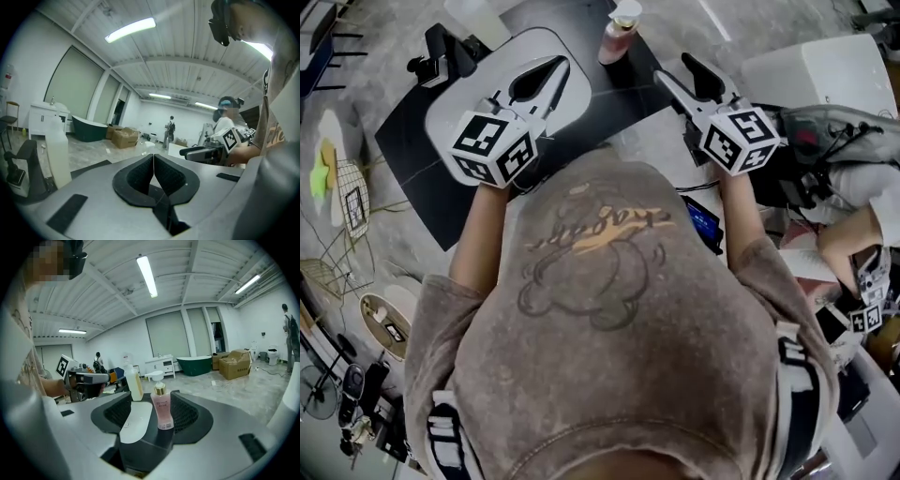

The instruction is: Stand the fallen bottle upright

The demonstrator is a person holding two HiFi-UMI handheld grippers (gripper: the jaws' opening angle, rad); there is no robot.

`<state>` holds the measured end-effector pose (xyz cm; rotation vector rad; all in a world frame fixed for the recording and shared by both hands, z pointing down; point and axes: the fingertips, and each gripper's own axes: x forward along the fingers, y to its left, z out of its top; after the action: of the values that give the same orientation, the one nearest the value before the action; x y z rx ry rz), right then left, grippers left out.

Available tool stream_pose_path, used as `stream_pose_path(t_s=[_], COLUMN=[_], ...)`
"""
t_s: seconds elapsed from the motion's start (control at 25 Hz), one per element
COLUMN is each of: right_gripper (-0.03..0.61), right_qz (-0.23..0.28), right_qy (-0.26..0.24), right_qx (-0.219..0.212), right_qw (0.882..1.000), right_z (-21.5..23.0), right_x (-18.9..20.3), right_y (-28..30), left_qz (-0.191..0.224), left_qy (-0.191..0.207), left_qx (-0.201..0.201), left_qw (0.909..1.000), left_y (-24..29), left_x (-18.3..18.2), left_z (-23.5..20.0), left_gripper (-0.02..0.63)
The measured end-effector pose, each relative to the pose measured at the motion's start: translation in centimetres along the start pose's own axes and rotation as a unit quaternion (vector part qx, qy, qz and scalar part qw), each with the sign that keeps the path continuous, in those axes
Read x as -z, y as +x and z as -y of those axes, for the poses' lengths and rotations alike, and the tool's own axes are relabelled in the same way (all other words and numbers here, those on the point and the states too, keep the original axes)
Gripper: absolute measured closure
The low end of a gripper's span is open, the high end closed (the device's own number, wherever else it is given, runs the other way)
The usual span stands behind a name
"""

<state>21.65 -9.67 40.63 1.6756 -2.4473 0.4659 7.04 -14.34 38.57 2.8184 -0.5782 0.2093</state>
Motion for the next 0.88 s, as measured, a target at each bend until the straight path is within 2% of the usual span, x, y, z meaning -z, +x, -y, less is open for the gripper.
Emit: stream_pose_path(t_s=[0.2,0.44,0.56,0.68,0.88], right_gripper=[0.367,0.471,0.551,0.577,0.577], right_qz=[0.03,0.069,0.098,0.099,0.081], right_qy=[0.01,-0.019,-0.034,-0.042,-0.037], right_qx=[0.01,0.03,0.043,0.05,0.067], right_qw=[0.999,0.997,0.994,0.993,0.994], right_z=[-0.7,-1.7,-2.2,-2.6,-1.8], right_x=[-0.4,-1.0,-1.4,-0.7,1.3], right_y=[-1.2,-1.3,-1.2,-0.5,0.7], left_qz=[0.006,0.03,0.038,0.042,0.046], left_qy=[0.0,-0.004,0.0,0.006,0.015], left_qx=[-0.015,-0.046,-0.057,-0.064,-0.072], left_qw=[0.9999,0.9985,0.9977,0.9971,0.9962], left_y=[-0.6,-1.0,-1.0,-1.0,-0.6], left_x=[1.0,1.9,2.0,2.1,2.3], left_z=[0.1,-0.6,-1.1,-1.5,-2.2], left_gripper=[0.594,0.595,0.595,0.595,0.595])
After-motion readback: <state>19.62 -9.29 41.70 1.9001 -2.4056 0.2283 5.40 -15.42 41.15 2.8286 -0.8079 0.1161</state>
